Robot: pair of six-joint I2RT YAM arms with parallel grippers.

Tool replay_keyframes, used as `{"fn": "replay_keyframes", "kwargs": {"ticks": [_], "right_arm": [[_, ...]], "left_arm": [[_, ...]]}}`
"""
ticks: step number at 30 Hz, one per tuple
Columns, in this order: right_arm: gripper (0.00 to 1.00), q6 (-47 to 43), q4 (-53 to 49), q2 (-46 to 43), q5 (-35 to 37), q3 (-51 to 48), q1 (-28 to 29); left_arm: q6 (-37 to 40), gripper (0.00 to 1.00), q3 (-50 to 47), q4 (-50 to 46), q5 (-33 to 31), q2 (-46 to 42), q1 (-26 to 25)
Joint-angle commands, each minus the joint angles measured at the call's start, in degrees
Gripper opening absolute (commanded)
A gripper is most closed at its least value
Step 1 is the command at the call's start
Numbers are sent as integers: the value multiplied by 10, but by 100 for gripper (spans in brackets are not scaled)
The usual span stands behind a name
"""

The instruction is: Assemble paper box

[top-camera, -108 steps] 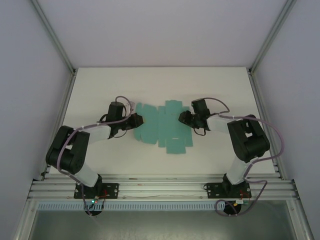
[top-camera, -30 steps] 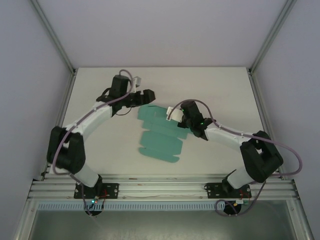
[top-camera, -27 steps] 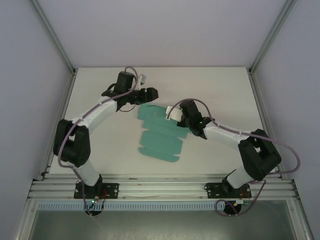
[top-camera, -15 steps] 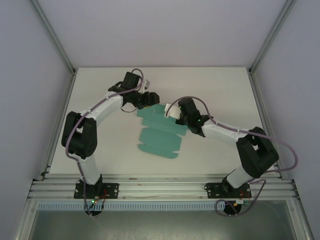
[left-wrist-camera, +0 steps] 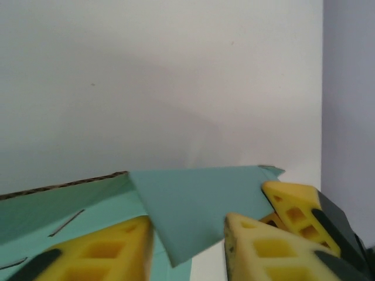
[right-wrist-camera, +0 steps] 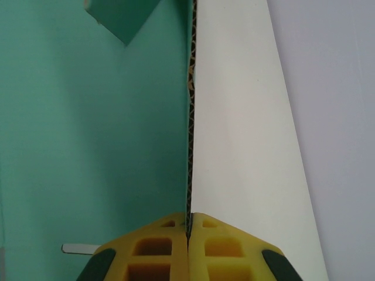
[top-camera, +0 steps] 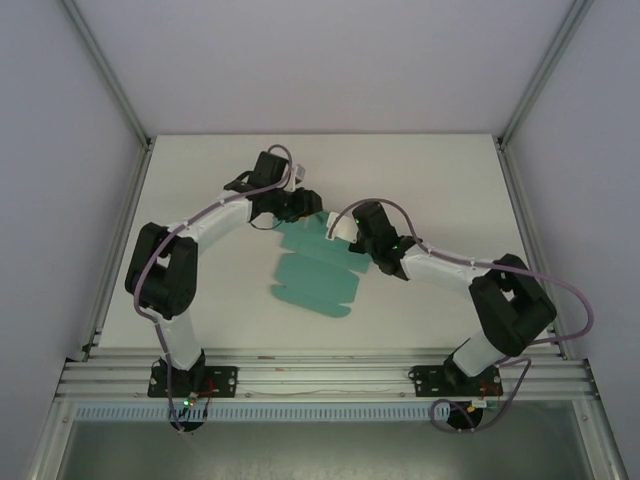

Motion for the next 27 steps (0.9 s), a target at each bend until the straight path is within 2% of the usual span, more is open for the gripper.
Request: {"fn": "replay_keyframes", "kwargs": {"ticks": [1, 7, 12, 15, 16, 17, 20, 23, 27], "right_arm": [[0, -14, 47, -30, -6, -19, 21], [0, -17, 62, -45, -2, -44, 33], [0, -5, 72, -57, 4, -56, 39], [0, 6, 69, -69, 8, -59, 39], [0, 7, 66, -73, 11, -58, 39], [0, 5, 59, -75, 16, -57, 38], [0, 11, 41, -84, 29, -50, 28], [0, 34, 23, -110, -9, -50, 3], [0, 67, 9, -143, -82, -56, -33]], "left_arm": [[-29, 27, -27, 48, -58, -21, -18], [-103, 4, -92, 125, -103, -40, -27], [-138, 3, -136, 193, -92, -54, -28], [-105, 39, -137, 182, -89, -71, -27], [-81, 53, -136, 166, -95, -82, -27], [-58, 62, -137, 151, -106, -95, -27], [11, 99, -157, 104, -174, -152, -23], [54, 100, -196, 67, -245, -217, -6], [72, 100, -281, 78, -268, -275, 50]]}}
